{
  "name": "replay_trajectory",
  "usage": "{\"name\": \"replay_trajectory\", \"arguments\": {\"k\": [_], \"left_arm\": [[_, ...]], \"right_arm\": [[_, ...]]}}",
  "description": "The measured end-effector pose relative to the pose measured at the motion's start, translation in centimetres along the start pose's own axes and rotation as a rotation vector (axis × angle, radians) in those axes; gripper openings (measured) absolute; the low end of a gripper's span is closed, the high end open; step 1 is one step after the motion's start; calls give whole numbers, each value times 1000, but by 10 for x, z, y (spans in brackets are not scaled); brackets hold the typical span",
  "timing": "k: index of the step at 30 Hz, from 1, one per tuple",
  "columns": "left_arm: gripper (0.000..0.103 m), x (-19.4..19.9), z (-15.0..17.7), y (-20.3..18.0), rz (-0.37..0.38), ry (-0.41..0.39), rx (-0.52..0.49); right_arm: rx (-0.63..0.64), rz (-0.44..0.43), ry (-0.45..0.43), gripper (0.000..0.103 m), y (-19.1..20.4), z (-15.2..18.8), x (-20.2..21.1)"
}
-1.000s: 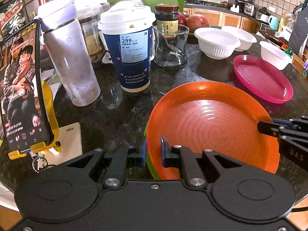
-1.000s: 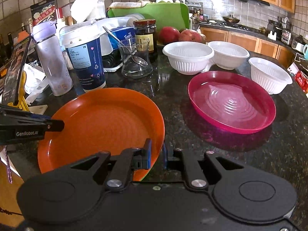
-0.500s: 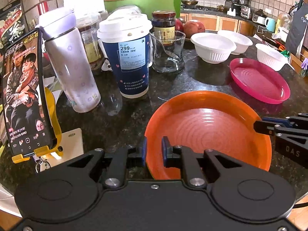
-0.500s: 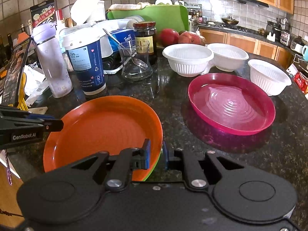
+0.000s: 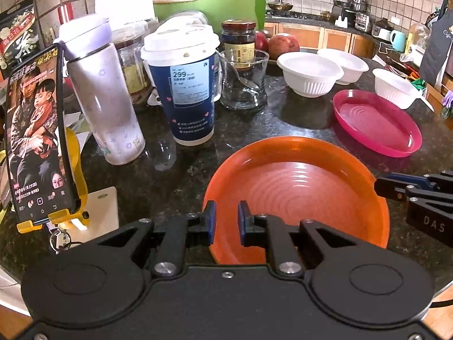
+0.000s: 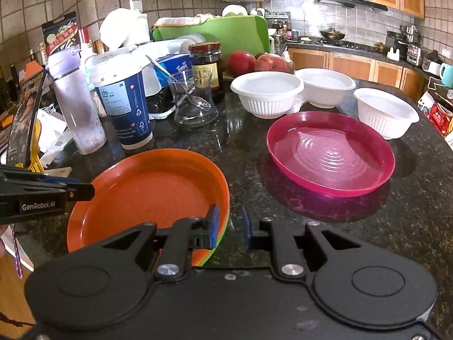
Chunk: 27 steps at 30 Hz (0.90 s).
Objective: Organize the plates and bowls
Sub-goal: 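Lower the orange plate onto the green plate and open the left tool, then move the left tool toward the magenta plate's rim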
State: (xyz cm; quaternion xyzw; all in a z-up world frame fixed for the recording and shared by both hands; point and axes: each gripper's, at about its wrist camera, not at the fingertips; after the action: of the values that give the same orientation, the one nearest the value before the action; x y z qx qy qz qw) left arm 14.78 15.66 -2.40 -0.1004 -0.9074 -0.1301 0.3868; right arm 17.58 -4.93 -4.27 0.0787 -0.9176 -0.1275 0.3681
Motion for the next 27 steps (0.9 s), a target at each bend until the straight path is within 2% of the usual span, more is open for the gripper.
{"name": "replay_trajectory", "arguments": {"k": [11,18,23,27], "left_arm": [[23,9,-18,-36,1,-31,11],[23,10,-38,-75,7,-35,24],[23,5,-55,-107,37,-22,29],[23,2,-65,-129,42,-16,42]], "right_arm": [[-29,-10,-53,22,-46,-8,24],[-47,11,-94,24,-101,-22,45],[-70,35,-127,25,-145,-29,63],[-110,35,-157,31,-178,-34,75]]}}
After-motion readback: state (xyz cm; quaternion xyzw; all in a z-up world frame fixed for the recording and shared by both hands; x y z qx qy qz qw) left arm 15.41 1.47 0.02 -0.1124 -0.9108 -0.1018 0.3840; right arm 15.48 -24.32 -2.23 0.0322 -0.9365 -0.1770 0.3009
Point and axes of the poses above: each gripper's, at about its wrist camera, not at the fingertips, and x roughly against the way its jaws point, y to its left, z to its underside, and after that the axes turned 11 degrees about -x, right-handed
